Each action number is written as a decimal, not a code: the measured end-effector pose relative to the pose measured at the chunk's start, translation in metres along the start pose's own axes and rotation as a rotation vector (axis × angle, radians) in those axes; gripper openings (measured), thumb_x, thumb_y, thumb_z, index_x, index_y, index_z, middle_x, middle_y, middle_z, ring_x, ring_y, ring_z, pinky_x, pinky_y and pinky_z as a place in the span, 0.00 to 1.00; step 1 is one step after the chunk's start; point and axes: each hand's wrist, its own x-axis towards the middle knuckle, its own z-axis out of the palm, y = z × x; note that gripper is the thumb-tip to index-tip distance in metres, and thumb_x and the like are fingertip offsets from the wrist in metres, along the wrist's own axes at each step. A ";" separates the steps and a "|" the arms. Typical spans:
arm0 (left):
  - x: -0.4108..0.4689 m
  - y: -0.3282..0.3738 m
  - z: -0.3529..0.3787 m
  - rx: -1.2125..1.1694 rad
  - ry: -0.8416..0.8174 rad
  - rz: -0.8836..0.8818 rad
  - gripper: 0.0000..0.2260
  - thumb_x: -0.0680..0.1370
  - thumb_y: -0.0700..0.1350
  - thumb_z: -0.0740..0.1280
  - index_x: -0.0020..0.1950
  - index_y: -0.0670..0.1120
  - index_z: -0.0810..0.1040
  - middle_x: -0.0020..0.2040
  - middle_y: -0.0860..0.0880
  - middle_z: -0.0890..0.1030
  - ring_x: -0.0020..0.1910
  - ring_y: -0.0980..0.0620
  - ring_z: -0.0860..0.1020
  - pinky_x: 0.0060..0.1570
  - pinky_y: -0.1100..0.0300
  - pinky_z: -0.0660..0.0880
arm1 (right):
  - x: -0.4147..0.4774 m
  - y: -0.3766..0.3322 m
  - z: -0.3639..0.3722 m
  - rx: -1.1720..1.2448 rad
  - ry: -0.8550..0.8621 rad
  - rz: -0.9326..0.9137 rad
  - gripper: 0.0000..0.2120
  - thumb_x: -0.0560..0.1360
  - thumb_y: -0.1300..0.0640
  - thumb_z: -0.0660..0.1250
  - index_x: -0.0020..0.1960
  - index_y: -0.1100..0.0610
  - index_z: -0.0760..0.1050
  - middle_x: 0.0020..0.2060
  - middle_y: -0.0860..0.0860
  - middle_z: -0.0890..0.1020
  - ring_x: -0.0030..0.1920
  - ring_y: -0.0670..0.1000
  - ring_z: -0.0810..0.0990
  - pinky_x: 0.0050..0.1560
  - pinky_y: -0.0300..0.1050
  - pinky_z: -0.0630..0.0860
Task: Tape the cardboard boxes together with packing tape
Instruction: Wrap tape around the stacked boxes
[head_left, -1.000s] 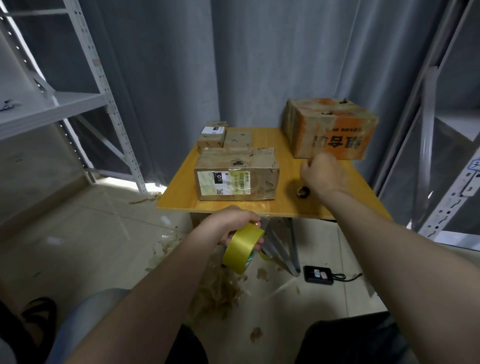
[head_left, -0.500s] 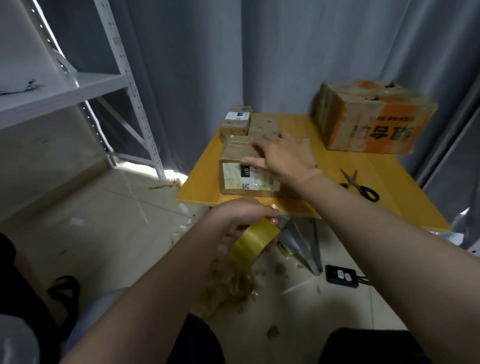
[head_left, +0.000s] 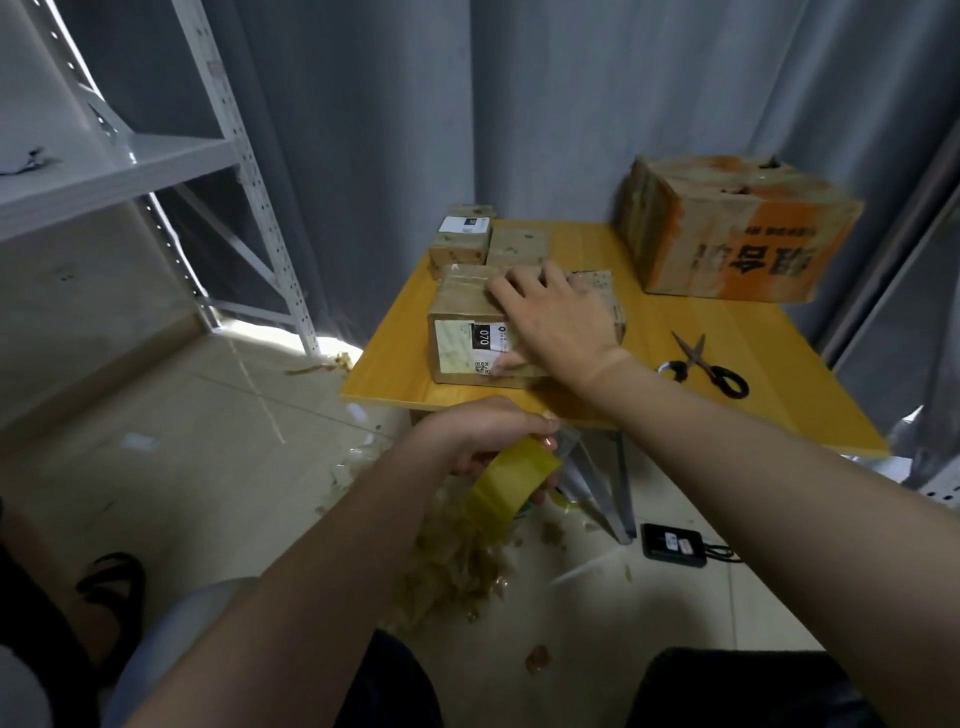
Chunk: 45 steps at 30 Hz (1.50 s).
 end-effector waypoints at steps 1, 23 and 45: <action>0.000 0.000 0.000 0.002 -0.001 0.003 0.14 0.84 0.52 0.65 0.60 0.42 0.78 0.50 0.37 0.87 0.44 0.40 0.87 0.39 0.53 0.83 | 0.000 0.001 -0.002 0.021 -0.016 -0.016 0.50 0.62 0.27 0.74 0.75 0.52 0.63 0.70 0.54 0.72 0.66 0.61 0.73 0.63 0.58 0.74; -0.012 0.004 0.007 -0.068 0.024 0.048 0.11 0.85 0.50 0.66 0.58 0.42 0.78 0.48 0.36 0.86 0.41 0.39 0.86 0.35 0.54 0.83 | -0.007 0.025 -0.002 0.416 -0.087 0.058 0.42 0.70 0.40 0.78 0.79 0.42 0.64 0.69 0.55 0.77 0.66 0.59 0.73 0.60 0.55 0.74; -0.078 0.020 0.010 -0.223 0.495 0.445 0.08 0.79 0.44 0.74 0.58 0.51 0.82 0.57 0.36 0.85 0.56 0.31 0.83 0.34 0.57 0.68 | -0.049 0.034 -0.067 1.072 -0.170 0.089 0.11 0.74 0.42 0.76 0.55 0.41 0.83 0.48 0.35 0.83 0.48 0.33 0.80 0.46 0.34 0.74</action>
